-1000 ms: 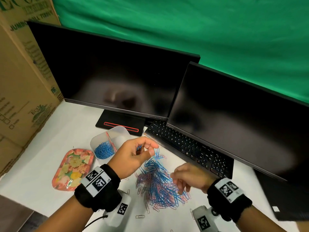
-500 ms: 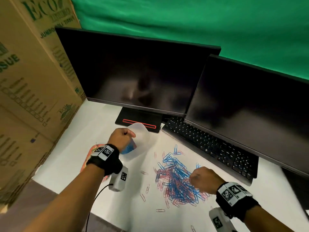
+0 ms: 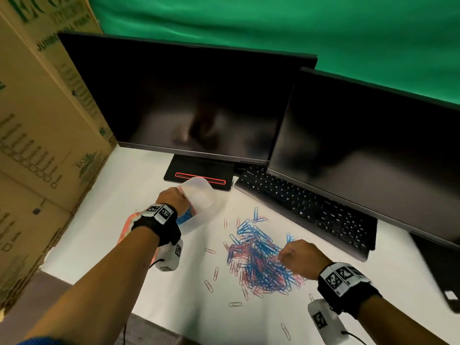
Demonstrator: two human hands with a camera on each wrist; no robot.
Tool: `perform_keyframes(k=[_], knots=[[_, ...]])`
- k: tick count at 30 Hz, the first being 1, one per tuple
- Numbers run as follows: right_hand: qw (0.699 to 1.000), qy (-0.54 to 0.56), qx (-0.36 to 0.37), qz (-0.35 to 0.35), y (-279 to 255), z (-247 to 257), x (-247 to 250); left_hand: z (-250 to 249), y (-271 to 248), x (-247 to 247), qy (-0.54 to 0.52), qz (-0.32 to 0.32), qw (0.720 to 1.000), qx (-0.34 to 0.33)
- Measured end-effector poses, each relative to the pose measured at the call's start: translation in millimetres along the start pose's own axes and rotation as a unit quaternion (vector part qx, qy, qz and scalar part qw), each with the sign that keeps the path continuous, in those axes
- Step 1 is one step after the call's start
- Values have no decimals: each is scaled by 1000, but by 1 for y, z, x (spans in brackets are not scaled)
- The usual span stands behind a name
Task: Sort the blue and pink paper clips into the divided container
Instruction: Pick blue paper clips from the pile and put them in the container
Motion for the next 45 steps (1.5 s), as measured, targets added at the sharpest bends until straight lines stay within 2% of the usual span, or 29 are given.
perform_keyframes(k=[2, 4, 6, 7, 9, 11, 15, 19, 22, 25, 27, 31, 34, 37, 40, 41, 45], knots=[[1000, -4, -3, -11, 2, -1, 0, 0, -4, 1, -4, -12, 1000, -3], [999, -18, -7, -26, 5, -1, -1, 0, -14, 8, -58, -60, 996, -24], [999, -23, -13, -43, 8, 0, -1, -9, -30, 11, -126, -119, 981, -92], [998, -28, -11, -53, 9, 2, -2, -19, -40, 5, -123, -116, 975, -146], [998, -21, -4, -66, 14, 12, -6, -42, -59, -25, -82, -44, 965, -246], [998, -11, 8, -69, 17, 30, -12, -55, -75, -65, -43, 42, 961, -272], [991, -95, 34, -85, 26, 61, -24, -41, -79, -123, 5, 121, 973, -197], [993, -90, 24, -74, 33, 61, -27, -18, -77, -140, 21, 121, 980, -156], [997, 11, 5, -75, 36, 46, -24, -4, -73, -140, -2, 116, 984, -135], [986, 147, 10, -78, 38, 33, -20, 3, -72, -138, -52, 104, 986, -116], [966, 251, -1, -61, 36, 25, -17, 3, -73, -136, -75, 96, 986, -118], [904, 427, -7, 4, 33, 20, -13, -3, -78, -133, -132, 100, 977, -134], [862, 505, 0, 41, 31, 21, -9, -18, -84, -129, -214, 97, 961, -149], [842, 537, 11, 52, 27, 24, -5, -34, -88, -130, -288, 120, 937, -156], [843, 533, 26, 57, 23, 30, -1, -55, -101, -142, -351, 267, 883, -160], [847, 528, 33, 58, 22, 33, 2, -59, -104, -144, -360, 297, 869, -162], [867, 494, 56, 43, 21, 37, 12, -61, -105, -140, -411, 279, 859, -125]])
Point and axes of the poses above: each hand's wrist, its own y-axis towards the middle knuckle, its own x-axis out of the back of the hand, z = x × y, the point moved 6 cm from there along y, towards the middle knuckle, and after that the axes turned 14 degrees about -y, right-handed, at the moved point
